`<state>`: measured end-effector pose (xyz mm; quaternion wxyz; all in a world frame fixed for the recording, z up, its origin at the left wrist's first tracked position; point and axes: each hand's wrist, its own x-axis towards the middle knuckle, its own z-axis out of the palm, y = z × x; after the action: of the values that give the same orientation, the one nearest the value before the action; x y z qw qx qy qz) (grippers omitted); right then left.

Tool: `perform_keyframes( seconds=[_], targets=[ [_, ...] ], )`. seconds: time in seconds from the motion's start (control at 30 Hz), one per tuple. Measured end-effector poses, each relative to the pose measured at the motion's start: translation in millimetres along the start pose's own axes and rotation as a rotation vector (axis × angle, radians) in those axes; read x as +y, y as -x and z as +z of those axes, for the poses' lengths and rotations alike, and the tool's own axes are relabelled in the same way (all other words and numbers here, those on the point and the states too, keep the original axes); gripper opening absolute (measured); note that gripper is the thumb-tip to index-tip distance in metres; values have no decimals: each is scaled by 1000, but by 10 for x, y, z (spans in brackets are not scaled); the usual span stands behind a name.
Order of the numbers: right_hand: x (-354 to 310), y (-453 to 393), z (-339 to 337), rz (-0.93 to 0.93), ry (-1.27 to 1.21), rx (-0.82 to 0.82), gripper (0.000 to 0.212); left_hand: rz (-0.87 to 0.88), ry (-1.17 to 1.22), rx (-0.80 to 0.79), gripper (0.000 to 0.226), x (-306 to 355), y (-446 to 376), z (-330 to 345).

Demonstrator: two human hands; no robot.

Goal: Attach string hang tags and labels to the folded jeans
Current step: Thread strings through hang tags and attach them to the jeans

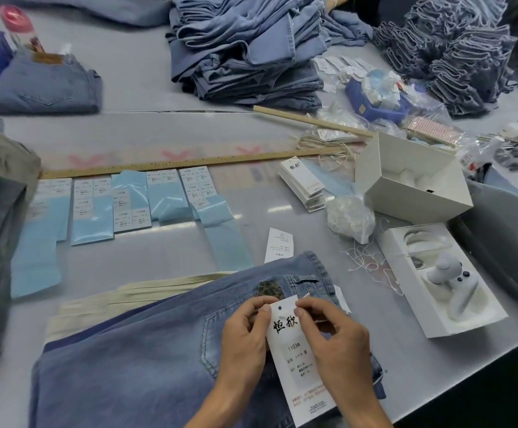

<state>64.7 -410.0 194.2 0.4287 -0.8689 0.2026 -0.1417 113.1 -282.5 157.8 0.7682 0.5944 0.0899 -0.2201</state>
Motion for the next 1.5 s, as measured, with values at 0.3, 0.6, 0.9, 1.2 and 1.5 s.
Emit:
perform_keyframes(
  seconds=[0.3, 0.6, 0.9, 1.2, 1.5],
  targets=[
    [-12, -73, 0, 16, -34, -25, 16, -13, -23, 0, 30, -17, -21, -10],
    [16, -113, 19, 3, -22, -49, 17, -25, 10, -1, 29, -2, -19, -6],
    [6, -47, 42, -76, 52, -99, 22, -6, -3, 7, 30, 7, -25, -14],
    [1, 8, 50, -137, 110, -116, 26, 23, 32, -76, 27, 121, 40, -64],
    [-162, -10, -59, -172, -12, 115, 31, 987, -950, 20, 50, 642, -56, -388]
  ],
)
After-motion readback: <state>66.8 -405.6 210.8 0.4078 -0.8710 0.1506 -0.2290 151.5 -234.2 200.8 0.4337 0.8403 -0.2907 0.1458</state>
